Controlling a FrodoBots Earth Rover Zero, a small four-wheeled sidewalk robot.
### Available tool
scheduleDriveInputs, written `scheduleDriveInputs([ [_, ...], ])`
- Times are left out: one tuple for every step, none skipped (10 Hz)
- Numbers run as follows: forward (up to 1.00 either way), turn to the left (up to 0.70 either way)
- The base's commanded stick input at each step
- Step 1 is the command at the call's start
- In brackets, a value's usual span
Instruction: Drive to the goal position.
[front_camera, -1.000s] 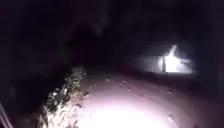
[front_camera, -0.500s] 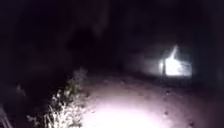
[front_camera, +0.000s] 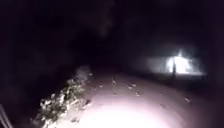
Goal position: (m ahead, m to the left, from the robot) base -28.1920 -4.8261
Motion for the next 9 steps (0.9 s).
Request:
scheduleDriveInputs([
  [0.19,0.0],
  [0.0,0.0],
  [0.0,0.0],
  [0.0,0.0],
  [0.0,0.0],
  [0.0,0.0],
  [0.0,0.0],
  [0.0,0.0],
  [0.0,0.0],
])
